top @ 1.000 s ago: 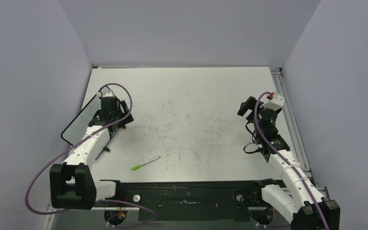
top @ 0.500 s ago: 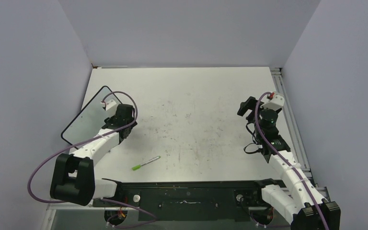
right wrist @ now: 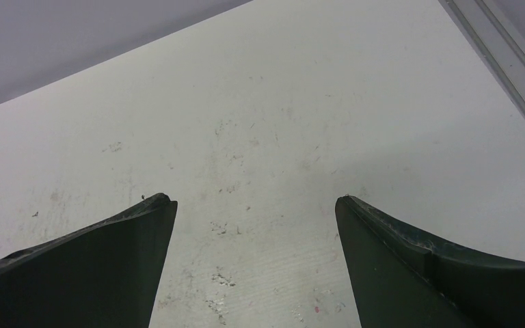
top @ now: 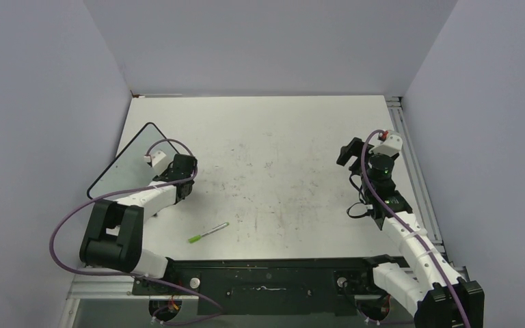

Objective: Write a sentence on the whiteboard
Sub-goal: Move the whiteboard to the center of the board.

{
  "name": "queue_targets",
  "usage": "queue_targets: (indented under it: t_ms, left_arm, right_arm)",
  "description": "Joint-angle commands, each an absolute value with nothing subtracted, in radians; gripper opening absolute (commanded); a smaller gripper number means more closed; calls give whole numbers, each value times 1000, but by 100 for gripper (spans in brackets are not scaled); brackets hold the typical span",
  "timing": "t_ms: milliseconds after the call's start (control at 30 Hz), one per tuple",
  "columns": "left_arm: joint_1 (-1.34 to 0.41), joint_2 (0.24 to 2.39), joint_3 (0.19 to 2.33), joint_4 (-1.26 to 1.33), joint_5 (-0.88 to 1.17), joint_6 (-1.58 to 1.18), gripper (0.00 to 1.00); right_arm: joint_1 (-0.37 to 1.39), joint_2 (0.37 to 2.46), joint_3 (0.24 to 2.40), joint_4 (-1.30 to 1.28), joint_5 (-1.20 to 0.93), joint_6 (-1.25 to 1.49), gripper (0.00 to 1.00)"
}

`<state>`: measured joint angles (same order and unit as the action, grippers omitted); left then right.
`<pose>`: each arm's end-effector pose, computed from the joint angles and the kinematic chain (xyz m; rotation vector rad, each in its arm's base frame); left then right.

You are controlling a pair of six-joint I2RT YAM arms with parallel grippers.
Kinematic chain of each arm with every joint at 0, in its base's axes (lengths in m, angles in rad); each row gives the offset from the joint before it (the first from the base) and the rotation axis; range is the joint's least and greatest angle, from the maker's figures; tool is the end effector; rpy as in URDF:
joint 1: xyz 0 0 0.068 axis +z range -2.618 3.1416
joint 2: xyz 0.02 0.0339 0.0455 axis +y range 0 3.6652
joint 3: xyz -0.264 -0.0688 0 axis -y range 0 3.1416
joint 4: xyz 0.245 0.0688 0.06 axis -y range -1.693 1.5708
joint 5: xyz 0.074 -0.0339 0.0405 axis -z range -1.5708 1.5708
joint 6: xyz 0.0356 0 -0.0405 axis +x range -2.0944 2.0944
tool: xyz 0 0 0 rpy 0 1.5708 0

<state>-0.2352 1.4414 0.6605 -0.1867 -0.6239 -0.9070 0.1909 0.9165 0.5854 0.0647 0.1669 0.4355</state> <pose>0.2582 -0.0405 0.1607 -0.9772 2.0981 0.2375 0.2130 0.0351 0.2714 0.3410 1.8111 0.2864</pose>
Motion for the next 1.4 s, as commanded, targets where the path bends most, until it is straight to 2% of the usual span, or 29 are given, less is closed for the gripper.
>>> queue_targets:
  t_ms: [0, 133, 267, 933, 1367]
  left_arm:
    - [-239, 1474, 694, -124, -666, -917, 42]
    - [-239, 1497, 720, -124, -692, -891, 40]
    - [-220, 1508, 726, -119, -696, -876, 32]
    - [-173, 1573, 763, -92, -624, -866, 37]
    - [-160, 1582, 766, -118, -608, -881, 33]
  right_arm:
    - [193, 924, 626, 118, 154, 446, 90]
    - [193, 928, 626, 121, 155, 447, 90]
    - [193, 935, 626, 123, 151, 449, 90]
    - [193, 945, 626, 128, 139, 452, 90]
    - [193, 952, 623, 134, 132, 452, 90]
